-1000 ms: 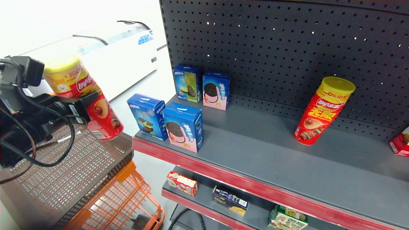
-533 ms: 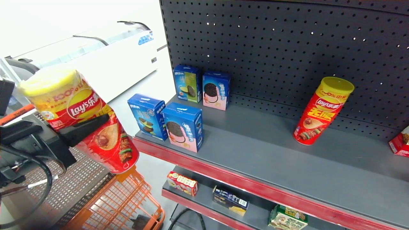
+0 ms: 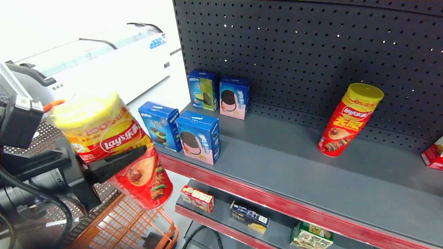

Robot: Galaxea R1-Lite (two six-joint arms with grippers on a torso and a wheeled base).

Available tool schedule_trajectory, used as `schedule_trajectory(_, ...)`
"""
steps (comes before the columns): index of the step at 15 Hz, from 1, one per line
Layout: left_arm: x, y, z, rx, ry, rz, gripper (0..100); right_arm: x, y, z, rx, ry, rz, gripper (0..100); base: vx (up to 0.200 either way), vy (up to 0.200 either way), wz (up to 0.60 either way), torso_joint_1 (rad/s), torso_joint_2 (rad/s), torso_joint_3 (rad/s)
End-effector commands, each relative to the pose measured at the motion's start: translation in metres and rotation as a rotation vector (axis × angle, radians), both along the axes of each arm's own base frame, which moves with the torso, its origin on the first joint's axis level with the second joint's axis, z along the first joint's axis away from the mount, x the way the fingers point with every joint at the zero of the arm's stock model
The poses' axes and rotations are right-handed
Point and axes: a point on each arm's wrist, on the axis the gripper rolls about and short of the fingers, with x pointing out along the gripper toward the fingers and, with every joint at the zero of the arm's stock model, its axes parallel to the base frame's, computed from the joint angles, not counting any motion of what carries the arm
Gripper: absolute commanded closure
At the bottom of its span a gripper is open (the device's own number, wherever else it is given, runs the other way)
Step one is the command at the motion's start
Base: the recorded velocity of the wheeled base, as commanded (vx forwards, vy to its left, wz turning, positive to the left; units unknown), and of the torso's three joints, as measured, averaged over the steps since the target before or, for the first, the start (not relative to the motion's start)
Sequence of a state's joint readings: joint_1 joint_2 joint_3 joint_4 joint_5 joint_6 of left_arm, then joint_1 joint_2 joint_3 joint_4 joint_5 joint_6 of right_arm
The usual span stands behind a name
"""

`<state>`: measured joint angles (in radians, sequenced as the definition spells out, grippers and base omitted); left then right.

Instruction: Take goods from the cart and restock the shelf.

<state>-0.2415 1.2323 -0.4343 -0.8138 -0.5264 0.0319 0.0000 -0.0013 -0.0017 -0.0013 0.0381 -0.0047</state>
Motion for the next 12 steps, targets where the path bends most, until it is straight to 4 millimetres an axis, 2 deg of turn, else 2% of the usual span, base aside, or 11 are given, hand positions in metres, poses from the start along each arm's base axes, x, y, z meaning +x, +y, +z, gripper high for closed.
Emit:
schedule_trajectory(1, -0.002, -0.019, -0.008, 0.009, 0.035, -0.099, 100, 0.0, 0.0, 0.0, -0.001, 0.001, 0.0, 0, 0.0, 0.0, 0.0, 0.0, 0.0, 0.0)
schedule_trajectory(6, -0.004, -0.026, -0.004, 0.004, 0.014, -0.149, 100, 0.0, 0.0, 0.0, -0.003, 0.001, 0.002, 0, 0.0, 0.0, 0.0, 0.0, 0.0, 0.0)
schedule_trajectory(12, 0.005, -0.032, -0.002, 0.006, 0.022, -0.16, 100, 0.0, 0.0, 0.0, -0.003, 0.001, 0.002, 0, 0.0, 0.0, 0.0, 0.0, 0.0, 0.0)
